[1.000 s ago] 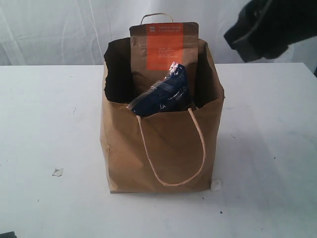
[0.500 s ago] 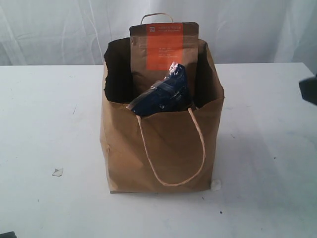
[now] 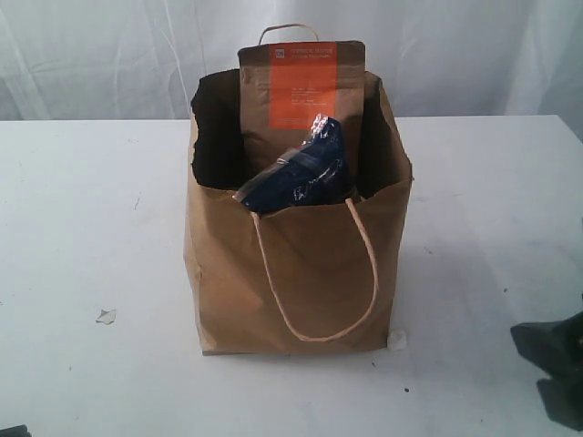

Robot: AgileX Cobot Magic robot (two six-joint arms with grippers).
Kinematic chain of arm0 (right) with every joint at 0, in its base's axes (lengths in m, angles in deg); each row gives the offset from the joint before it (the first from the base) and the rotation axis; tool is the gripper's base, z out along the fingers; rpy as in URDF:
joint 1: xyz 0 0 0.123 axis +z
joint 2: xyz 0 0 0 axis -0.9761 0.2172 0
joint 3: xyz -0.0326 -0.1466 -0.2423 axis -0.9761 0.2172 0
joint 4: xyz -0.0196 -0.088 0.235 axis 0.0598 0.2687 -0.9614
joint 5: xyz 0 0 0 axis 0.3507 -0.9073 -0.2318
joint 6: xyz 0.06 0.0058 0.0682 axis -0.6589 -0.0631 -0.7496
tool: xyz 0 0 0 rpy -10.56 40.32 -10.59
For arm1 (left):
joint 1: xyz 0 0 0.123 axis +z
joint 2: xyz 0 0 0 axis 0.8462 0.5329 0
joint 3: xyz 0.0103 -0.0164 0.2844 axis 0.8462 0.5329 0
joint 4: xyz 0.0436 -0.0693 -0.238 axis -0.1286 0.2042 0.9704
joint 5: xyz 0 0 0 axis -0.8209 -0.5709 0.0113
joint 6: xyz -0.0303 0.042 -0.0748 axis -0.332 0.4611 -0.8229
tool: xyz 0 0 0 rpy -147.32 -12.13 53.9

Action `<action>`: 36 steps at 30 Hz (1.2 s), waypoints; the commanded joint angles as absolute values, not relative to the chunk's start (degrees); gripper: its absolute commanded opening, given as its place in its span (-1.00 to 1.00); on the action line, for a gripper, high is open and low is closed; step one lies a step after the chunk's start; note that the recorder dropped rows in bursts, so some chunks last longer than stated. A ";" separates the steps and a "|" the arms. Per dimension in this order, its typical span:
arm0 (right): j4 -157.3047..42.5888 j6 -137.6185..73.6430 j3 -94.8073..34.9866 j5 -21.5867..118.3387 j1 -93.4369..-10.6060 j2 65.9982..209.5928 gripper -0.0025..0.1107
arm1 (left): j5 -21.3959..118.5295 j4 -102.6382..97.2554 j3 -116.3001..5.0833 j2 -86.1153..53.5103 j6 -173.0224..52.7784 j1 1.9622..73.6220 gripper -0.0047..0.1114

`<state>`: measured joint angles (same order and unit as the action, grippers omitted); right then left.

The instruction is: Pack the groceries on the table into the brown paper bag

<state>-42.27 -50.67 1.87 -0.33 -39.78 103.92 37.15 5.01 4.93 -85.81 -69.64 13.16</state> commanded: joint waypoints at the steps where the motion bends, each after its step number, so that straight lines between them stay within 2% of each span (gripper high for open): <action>1: -45.81 -50.38 4.03 2.44 -39.84 107.72 0.14 | 36.88 5.40 5.08 -86.12 -69.64 13.15 -0.92; 6: -46.21 -46.64 5.09 10.25 -39.84 114.82 0.14 | 36.88 5.40 5.08 -86.12 -69.64 13.15 -0.92; 12: -45.56 -30.56 5.18 19.22 -40.33 124.63 0.14 | 36.88 5.40 5.08 -86.12 -69.64 13.15 -0.92; 18: -45.92 -17.33 5.21 33.18 -46.99 137.56 0.14 | 36.88 5.40 5.08 -86.12 -69.64 13.15 -0.92; 26: -57.82 5.23 5.21 36.99 -48.35 149.28 0.14 | 36.88 5.40 5.08 -86.12 -69.64 13.15 -0.92; 36: -57.82 7.20 5.21 45.02 -51.47 157.50 0.14 | 36.88 5.40 5.08 -86.12 -69.64 13.15 -0.92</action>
